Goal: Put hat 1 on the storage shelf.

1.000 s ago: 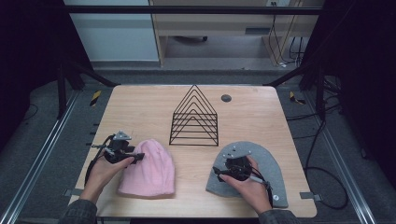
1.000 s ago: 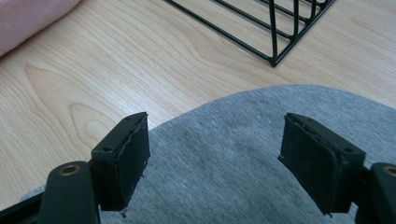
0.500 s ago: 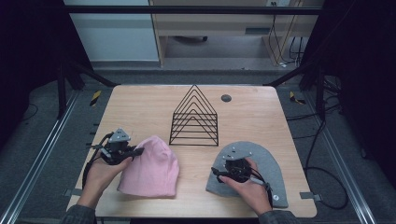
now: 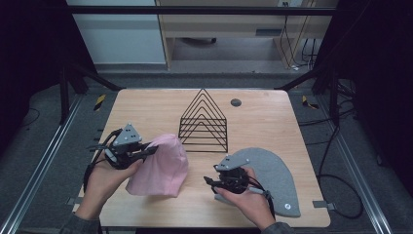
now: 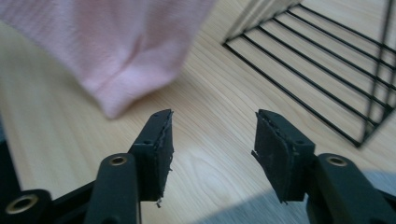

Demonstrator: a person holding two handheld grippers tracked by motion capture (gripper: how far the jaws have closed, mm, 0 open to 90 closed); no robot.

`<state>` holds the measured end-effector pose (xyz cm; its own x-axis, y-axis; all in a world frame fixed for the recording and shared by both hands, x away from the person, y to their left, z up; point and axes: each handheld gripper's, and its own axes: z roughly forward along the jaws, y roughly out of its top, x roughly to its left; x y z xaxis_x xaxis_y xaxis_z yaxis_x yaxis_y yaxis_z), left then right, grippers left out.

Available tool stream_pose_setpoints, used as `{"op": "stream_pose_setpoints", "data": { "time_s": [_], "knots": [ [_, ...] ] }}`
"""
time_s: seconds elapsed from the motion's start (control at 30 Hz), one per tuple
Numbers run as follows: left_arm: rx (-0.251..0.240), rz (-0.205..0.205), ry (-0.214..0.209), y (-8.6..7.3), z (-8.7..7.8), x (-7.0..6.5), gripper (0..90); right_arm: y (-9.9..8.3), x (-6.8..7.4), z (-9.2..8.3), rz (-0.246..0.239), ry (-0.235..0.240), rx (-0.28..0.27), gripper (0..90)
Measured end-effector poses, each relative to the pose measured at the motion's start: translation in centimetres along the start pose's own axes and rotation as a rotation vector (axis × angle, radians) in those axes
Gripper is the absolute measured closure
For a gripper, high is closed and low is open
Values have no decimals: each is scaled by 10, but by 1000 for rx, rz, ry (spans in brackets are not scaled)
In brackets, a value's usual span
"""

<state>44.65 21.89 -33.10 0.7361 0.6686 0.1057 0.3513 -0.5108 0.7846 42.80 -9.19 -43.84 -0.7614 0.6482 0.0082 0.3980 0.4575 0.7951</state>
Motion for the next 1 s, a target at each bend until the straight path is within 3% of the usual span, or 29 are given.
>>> {"op": "stream_pose_setpoints", "data": {
  "time_s": [0.13,0.27,0.5,0.63,0.67,0.73,0.83,1.0],
  "knots": [
    [-21,15,3,11,-7,-3,818,16,12,3,-23,28,-19,567],
    [-40,34,6,22,-14,-6,818,32,18,6,-29,44,-31,591],
    [-59,47,-2,35,-16,-9,819,49,21,16,2,42,-45,479],
    [-72,39,-26,39,-16,-11,818,58,21,23,46,38,-56,452],
    [-71,39,-30,40,-16,-11,818,59,22,24,50,42,-54,479],
    [-69,40,-31,42,-17,-12,818,61,22,26,30,28,-50,636],
    [-80,27,-35,42,-18,-10,818,66,20,24,24,68,-59,780],
    [-103,1,-67,43,-19,5,813,78,13,5,-4,85,-74,827]
  ]
}}
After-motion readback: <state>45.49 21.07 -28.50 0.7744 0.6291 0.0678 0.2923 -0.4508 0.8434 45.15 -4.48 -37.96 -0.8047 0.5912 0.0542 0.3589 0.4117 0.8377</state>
